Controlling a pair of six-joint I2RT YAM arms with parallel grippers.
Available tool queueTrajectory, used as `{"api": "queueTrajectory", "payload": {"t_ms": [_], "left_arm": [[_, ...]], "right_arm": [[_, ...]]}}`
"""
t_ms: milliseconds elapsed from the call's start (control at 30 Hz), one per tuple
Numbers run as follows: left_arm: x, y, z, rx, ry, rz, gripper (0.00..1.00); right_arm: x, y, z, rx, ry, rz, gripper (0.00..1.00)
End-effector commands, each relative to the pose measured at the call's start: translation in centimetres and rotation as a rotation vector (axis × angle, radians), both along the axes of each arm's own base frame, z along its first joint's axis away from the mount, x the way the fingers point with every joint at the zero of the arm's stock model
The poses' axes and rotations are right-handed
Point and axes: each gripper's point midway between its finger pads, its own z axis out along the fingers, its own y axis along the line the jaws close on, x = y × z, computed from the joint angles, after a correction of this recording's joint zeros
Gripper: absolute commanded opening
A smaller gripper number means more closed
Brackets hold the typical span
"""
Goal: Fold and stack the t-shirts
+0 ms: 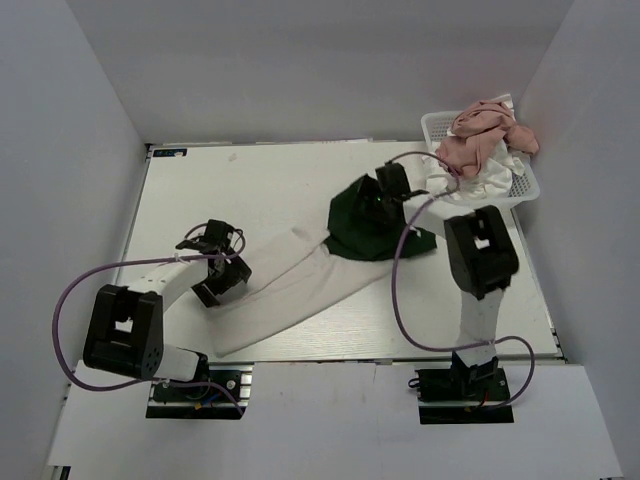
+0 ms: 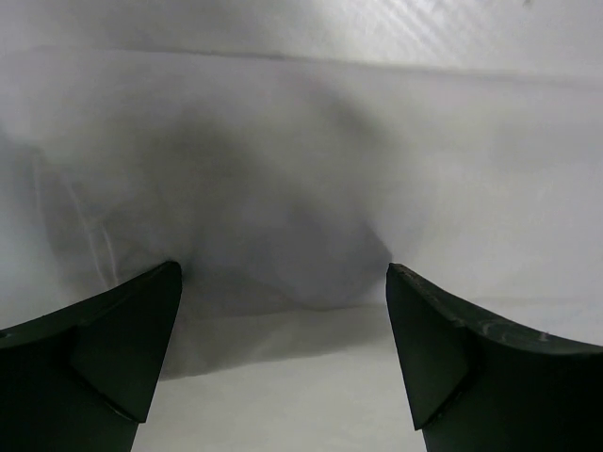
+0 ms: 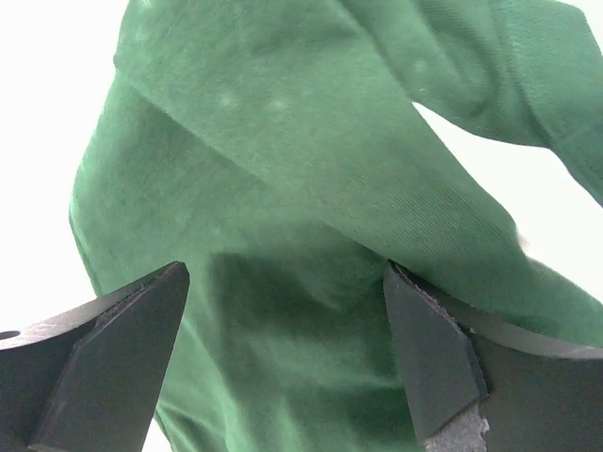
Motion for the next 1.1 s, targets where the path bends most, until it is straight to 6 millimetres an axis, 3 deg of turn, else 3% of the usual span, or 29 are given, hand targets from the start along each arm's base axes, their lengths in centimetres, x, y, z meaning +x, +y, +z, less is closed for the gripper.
{"api": "queueTrajectory", "payload": {"t_ms": [0, 33, 67, 100, 200, 233, 267, 333, 367, 400, 467, 567, 600, 667, 867, 1000, 1033, 1067], "left_arm": [[-6.1, -1.1, -2.1, -0.029, 0.206, 0.010, 1.00], [-7.0, -1.7, -2.2, -0.054, 0.236, -0.006, 1.00], [-7.7, -2.3, -2.4, -0.080, 0.257, -0.024, 1.00], [-8.7, -3.5, -2.4, -0.108, 0.273, -0.072, 1.00], [-10.4, -4.9, -2.7, -0.122, 0.257, -0.138, 1.00], [-10.9, -5.1, -2.8, -0.118, 0.260, -0.161, 1.00], [-11.5, -5.4, -2.9, -0.128, 0.268, -0.167, 1.00], [-12.4, -6.8, -3.6, -0.173, 0.266, -0.202, 1.00], [-12.6, -7.2, -3.8, -0.185, 0.263, -0.208, 1.00], [-12.6, -7.7, -4.4, -0.189, 0.274, -0.227, 1.00], [-13.3, -8.9, -4.9, -0.189, 0.299, -0.254, 1.00], [-12.8, -12.6, -5.0, -0.197, 0.290, -0.371, 1.00], [-12.0, -14.9, -4.3, -0.239, 0.268, -0.414, 1.00], [-13.4, -16.6, -4.9, -0.215, 0.304, -0.480, 1.00], [-16.4, -21.3, -3.9, -0.259, 0.262, -0.654, 1.00], [-16.8, -25.7, -2.5, -0.250, 0.185, -0.795, 1.00], [-17.1, -26.2, -2.8, -0.223, 0.186, -0.833, 1.00], [-17.3, -28.5, -1.6, -0.234, 0.143, -0.922, 1.00]], "right_arm": [[-0.4, -1.1, -8.7, -0.126, 0.213, -0.024, 0.90], [3.8, 0.5, -6.8, -0.084, 0.160, -0.021, 0.90], [4.6, 0.6, -8.2, -0.103, 0.172, 0.002, 0.90], [9.2, 2.2, -4.0, -0.075, 0.053, 0.013, 0.90], [12.5, 4.3, -4.8, -0.065, 0.018, 0.118, 0.90], [12.6, 6.2, -4.2, -0.005, 0.007, 0.199, 0.90], [14.1, 7.3, -4.8, 0.009, -0.017, 0.211, 0.90], [13.6, 8.6, -6.4, 0.056, 0.022, 0.228, 0.90], [14.0, 9.5, -5.6, 0.103, 0.012, 0.253, 0.90], [13.5, 9.7, -6.7, 0.120, 0.039, 0.253, 0.90], [13.6, 10.0, -6.3, 0.143, 0.028, 0.274, 0.90], [14.1, 10.5, -5.8, 0.157, 0.003, 0.270, 0.90], [14.9, 10.8, -5.3, 0.171, -0.032, 0.269, 0.90], [15.4, 10.6, -5.7, 0.179, -0.027, 0.247, 0.90], [17.5, 10.8, -3.7, 0.161, -0.115, 0.233, 0.90], [16.3, 11.5, -3.4, 0.155, -0.097, 0.293, 0.90], [15.9, 11.4, -2.3, 0.150, -0.092, 0.300, 0.90], [15.8, 11.2, -1.7, 0.137, -0.104, 0.319, 0.90]]}}
